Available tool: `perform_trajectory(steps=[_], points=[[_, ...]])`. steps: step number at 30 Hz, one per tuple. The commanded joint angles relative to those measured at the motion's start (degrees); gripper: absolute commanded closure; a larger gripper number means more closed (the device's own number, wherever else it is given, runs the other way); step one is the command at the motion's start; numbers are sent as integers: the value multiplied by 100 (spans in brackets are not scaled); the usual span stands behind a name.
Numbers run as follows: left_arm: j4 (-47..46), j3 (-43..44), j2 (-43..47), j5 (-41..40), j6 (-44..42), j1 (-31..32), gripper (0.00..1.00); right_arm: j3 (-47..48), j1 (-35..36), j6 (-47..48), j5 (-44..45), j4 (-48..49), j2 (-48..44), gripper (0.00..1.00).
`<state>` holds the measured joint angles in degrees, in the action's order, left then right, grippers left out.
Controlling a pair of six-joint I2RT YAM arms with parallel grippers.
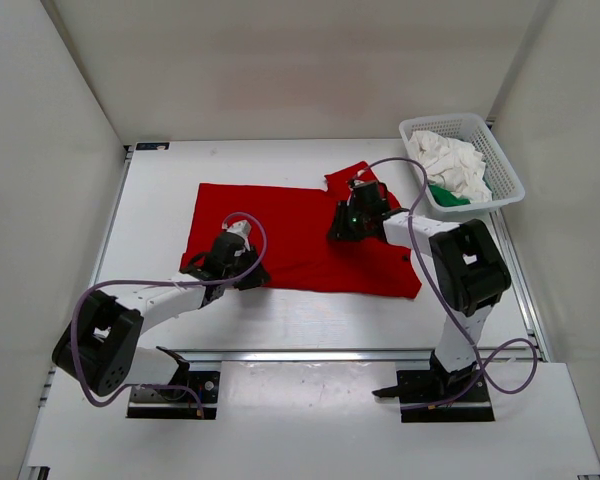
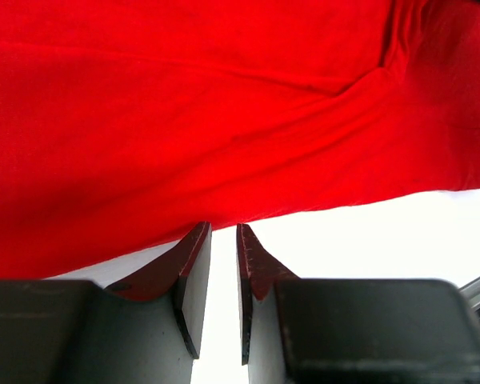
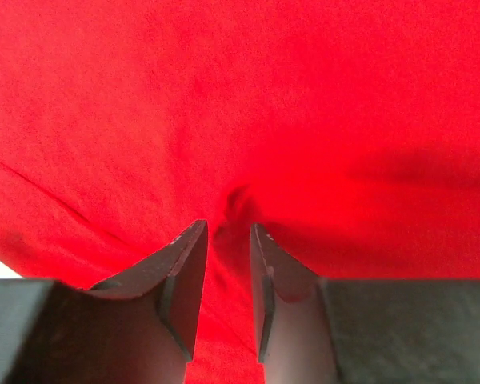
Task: Fold and stack the t-shirts
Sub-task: Fold the flattened tshirt in 1/3 of the way
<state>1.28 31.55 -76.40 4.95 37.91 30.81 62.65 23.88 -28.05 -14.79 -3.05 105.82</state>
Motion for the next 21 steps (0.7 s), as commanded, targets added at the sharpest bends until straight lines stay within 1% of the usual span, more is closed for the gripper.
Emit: perform_trajectory(steps=[1, 3, 6, 8, 9, 10, 11, 14, 17, 19, 20, 21], points=[[-198, -53, 91, 76, 6, -49, 70, 423, 20, 142, 116, -20, 263, 75], [-234, -96, 90, 94, 14, -66, 69, 528, 46, 160, 160, -134, 368, 76], [-277, -105, 99, 111, 23, -83, 70, 669, 47, 160, 204, -275, 509, 81], [-286, -105, 82, 138, 6, -110, 70, 766, 64, 212, 247, -406, 554, 88], [-277, -114, 81, 146, 23, -110, 70, 818, 99, 230, 239, -407, 571, 90], [-269, -105, 99, 190, 15, -119, 70, 853, 134, 204, 265, -390, 606, 95], [-251, -79, 90, 164, 15, -128, 69, 880, 100, 186, 257, -407, 615, 96], [-277, -97, 116, 173, 23, -101, 70, 1116, 152, 186, 301, -495, 711, 96], [-243, -87, 108, 182, 32, -110, 70, 1389, 223, 195, 345, -600, 852, 94], [-268, -44, 126, 173, 32, -136, 69, 1583, 249, 160, 249, -766, 983, 89], [-234, -44, 160, 182, 23, -136, 71, 1670, 258, 116, 248, -767, 1071, 86], [-233, -44, 143, 164, 49, -154, 70, 1645, 275, 90, 231, -715, 1090, 80]])
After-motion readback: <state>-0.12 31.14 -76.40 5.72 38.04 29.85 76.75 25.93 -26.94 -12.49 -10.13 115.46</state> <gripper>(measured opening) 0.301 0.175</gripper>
